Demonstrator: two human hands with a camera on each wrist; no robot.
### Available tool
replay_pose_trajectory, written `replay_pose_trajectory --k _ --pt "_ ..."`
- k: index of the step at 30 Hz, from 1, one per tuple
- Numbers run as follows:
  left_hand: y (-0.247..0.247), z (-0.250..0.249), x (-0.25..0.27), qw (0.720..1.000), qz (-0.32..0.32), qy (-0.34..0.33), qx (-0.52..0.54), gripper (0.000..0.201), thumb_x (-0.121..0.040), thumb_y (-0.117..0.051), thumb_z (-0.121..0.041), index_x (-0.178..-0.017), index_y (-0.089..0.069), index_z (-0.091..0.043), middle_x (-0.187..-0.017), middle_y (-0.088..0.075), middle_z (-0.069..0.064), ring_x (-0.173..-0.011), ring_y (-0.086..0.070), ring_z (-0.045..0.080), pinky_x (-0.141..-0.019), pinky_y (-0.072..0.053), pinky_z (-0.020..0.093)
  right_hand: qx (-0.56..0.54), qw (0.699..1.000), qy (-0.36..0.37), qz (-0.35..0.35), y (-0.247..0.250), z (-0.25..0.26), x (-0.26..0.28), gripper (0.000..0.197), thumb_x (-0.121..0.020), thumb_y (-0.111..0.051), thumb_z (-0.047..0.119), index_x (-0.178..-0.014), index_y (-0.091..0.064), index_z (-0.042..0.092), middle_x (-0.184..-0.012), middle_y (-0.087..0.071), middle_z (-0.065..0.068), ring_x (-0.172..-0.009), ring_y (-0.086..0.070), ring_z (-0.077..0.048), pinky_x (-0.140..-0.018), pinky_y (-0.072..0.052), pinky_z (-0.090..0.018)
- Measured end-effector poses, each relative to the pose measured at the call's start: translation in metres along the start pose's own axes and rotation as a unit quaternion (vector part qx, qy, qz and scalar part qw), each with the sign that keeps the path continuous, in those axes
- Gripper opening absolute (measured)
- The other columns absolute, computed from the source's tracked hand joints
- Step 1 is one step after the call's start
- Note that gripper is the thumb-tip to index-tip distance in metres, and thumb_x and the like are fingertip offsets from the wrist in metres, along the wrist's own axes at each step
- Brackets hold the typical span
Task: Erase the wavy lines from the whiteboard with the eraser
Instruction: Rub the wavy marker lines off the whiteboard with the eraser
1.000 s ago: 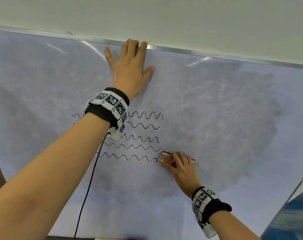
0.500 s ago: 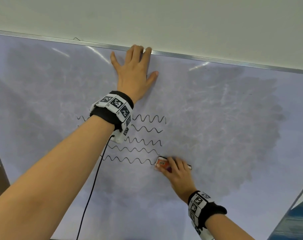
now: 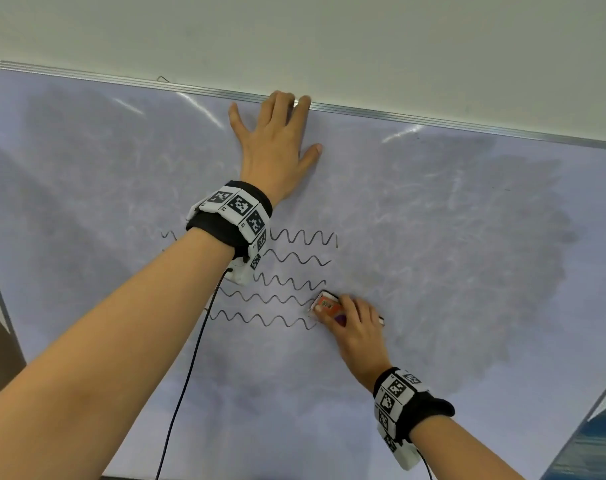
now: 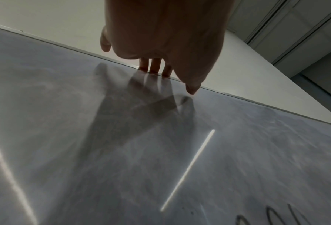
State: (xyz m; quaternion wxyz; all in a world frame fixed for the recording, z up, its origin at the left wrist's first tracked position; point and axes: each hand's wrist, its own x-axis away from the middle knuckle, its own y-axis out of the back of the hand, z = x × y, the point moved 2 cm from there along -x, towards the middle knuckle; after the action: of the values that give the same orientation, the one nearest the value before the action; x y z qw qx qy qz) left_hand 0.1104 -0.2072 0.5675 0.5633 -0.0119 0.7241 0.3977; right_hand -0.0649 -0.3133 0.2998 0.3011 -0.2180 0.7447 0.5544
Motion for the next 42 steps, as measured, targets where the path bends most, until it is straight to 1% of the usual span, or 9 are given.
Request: replay_pose_trajectory --k 3,6,10,13,16,19,25,34,42 --pt "0.000 0.000 0.000 1.000 -0.004 -0.004 0.002 0.060 -0.089 -0.050 -0.048 -0.140 -0.038 -0.019 -0.135 -0.042 0.005 -0.131 -0.035 0.024 -0.105 -0.010 0.068 0.006 1.000 0.014 -0.012 0.011 -0.009 -0.014 0.080 -0.063 -0.074 -0.003 -0.130 -0.050 0.033 -0.123 -0.043 -0.013 -0.102 -0.049 -0.036 -0.085 -0.044 -0.046" --pt "0.000 0.001 0.000 1.000 -0.004 -0.004 0.007 0.060 -0.089 -0.050 -0.048 -0.140 -0.039 -0.018 -0.134 -0.042 0.005 -0.130 -0.035 0.025 -0.105 -0.009 0.068 -0.005 0.996 -0.060 -0.065 0.037 -0.022 -0.051 0.073 -0.063 -0.074 -0.002 -0.128 -0.054 0.025 -0.119 -0.048 -0.020 -0.099 -0.049 -0.037 -0.082 -0.042 -0.045" --pt "0.000 0.002 0.000 1.000 0.000 -0.008 0.004 0.060 -0.089 -0.050 -0.048 -0.140 -0.038 -0.019 -0.135 -0.042 0.005 -0.131 -0.035 0.024 -0.105 -0.009 0.068 -0.026 0.982 -0.130 -0.135 0.058 -0.034 -0.086 0.061 -0.075 -0.070 0.000 -0.130 -0.055 0.023 -0.120 -0.049 -0.023 -0.100 -0.045 -0.037 -0.081 -0.038 -0.044" --pt "0.001 0.002 -0.001 1.000 -0.001 -0.008 0.005 0.059 -0.090 -0.050 -0.048 -0.140 -0.038 -0.019 -0.134 -0.042 0.005 -0.130 -0.034 0.024 -0.105 -0.009 0.068 -0.020 0.986 -0.114 -0.116 0.047 -0.023 -0.075 0.070 -0.069 -0.073 -0.003 -0.130 -0.052 0.024 -0.120 -0.047 -0.023 -0.101 -0.045 -0.037 -0.081 -0.041 -0.045" --pt "0.002 0.002 -0.001 1.000 -0.003 -0.008 0.006 0.059 -0.089 -0.050 -0.048 -0.140 -0.039 -0.019 -0.133 -0.043 0.005 -0.129 -0.035 0.024 -0.105 -0.009 0.068 0.003 0.998 -0.047 -0.045 0.026 -0.004 -0.049 0.081 -0.057 -0.077 -0.005 -0.128 -0.053 0.027 -0.122 -0.043 -0.019 -0.100 -0.047 -0.037 -0.081 -0.044 -0.046" --pt "0.002 0.003 -0.001 1.000 -0.010 -0.015 0.001 0.059 -0.089 -0.051 -0.047 -0.139 -0.041 -0.018 -0.132 -0.044 0.006 -0.127 -0.037 0.024 -0.104 -0.011 0.068 0.010 0.999 -0.019 -0.035 0.029 -0.005 -0.048 0.080 -0.058 -0.078 -0.004 -0.128 -0.053 0.028 -0.122 -0.044 -0.018 -0.099 -0.049 -0.037 -0.081 -0.045 -0.046" --pt "0.001 0.003 -0.001 1.000 -0.018 -0.020 -0.002 0.059 -0.087 -0.053 -0.048 -0.137 -0.043 -0.018 -0.129 -0.046 0.006 -0.123 -0.040 0.025 -0.103 -0.014 0.068 -0.025 0.980 -0.152 -0.125 0.065 -0.028 -0.107 0.057 -0.079 -0.070 0.004 -0.131 -0.056 0.022 -0.122 -0.049 -0.024 -0.103 -0.045 -0.037 -0.081 -0.042 -0.046" --pt "0.002 0.007 -0.002 0.999 -0.008 -0.034 -0.006 0.059 -0.088 -0.051 -0.049 -0.138 -0.041 -0.019 -0.129 -0.045 0.006 -0.122 -0.041 0.025 -0.104 -0.010 0.067 0.012 0.998 -0.036 -0.048 0.035 0.003 -0.062 0.076 -0.056 -0.079 -0.005 -0.124 -0.059 0.026 -0.118 -0.051 -0.020 -0.097 -0.049 -0.036 -0.079 -0.044 -0.045" --pt "0.005 0.009 -0.003 0.999 0.015 -0.036 -0.016 0.059 -0.089 -0.048 -0.050 -0.140 -0.039 -0.021 -0.130 -0.044 0.006 -0.124 -0.039 0.024 -0.105 -0.006 0.068 -0.020 0.987 -0.117 -0.107 0.063 -0.013 -0.115 0.064 -0.071 -0.070 -0.002 -0.130 -0.057 0.022 -0.121 -0.050 -0.024 -0.101 -0.043 -0.035 -0.079 -0.036 -0.042"
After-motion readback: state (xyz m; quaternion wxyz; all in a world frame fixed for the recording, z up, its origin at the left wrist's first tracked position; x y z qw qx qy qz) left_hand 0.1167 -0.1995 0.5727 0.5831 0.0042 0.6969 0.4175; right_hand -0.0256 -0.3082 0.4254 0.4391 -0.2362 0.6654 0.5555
